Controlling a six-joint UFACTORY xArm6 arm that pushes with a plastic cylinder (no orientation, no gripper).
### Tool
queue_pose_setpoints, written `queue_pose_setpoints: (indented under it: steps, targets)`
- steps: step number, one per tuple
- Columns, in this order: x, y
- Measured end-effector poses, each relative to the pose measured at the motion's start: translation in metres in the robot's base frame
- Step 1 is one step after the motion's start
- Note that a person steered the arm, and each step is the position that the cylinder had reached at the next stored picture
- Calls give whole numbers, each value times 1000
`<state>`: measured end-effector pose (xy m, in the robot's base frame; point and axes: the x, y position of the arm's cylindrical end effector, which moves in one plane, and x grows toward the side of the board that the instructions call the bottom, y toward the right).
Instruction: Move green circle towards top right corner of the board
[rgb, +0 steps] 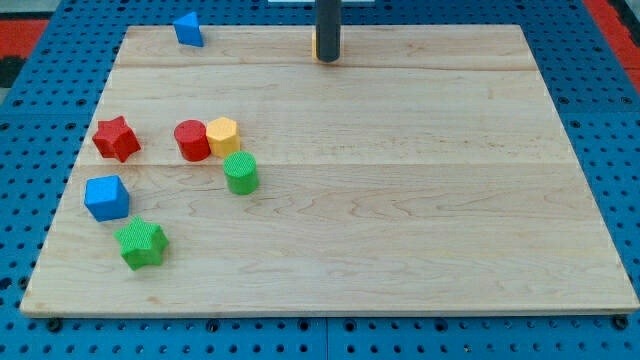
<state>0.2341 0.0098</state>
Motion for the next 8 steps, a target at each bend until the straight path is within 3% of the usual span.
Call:
queue_pose_setpoints:
  steps: [5, 6, 7, 8]
  targets:
    - [64, 8]
    - [110, -42]
    - [138, -130]
    - [126, -199]
